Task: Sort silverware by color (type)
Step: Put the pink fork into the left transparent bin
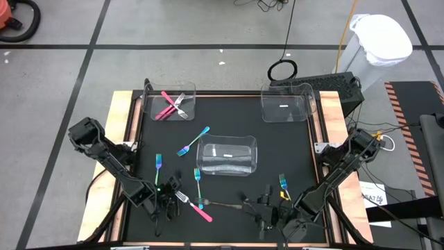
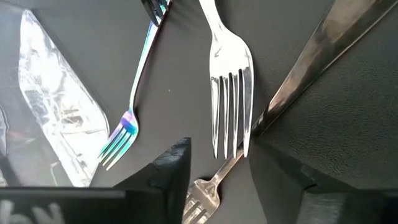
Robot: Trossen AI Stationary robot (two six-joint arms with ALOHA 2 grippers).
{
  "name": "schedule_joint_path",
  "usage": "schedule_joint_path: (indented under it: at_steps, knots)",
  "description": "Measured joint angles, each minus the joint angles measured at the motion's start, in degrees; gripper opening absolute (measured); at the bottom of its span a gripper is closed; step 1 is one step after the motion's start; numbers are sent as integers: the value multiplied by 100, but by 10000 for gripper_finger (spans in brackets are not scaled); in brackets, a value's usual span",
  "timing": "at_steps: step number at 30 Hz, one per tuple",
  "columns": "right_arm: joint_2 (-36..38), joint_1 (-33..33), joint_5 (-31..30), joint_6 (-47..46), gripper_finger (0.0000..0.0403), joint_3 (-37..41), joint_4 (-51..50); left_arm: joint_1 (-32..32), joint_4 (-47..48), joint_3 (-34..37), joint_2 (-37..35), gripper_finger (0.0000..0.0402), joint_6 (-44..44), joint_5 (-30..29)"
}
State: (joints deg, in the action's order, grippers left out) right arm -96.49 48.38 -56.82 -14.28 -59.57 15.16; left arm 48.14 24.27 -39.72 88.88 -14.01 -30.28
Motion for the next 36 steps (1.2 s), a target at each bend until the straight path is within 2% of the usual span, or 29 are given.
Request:
schedule_joint_path:
  at_steps: [12, 25, 36]
  knots:
    - [0, 0, -2, 17, 164, 0, -2, 0, -12, 0, -2, 82, -42, 1]
    - [0, 0, -2, 20, 164, 0, -2, 0, -455, -2, -2, 14, -31, 59]
    - [0, 0, -2, 20, 164, 0, -4, 0, -635, -2, -7, 2, 12, 334]
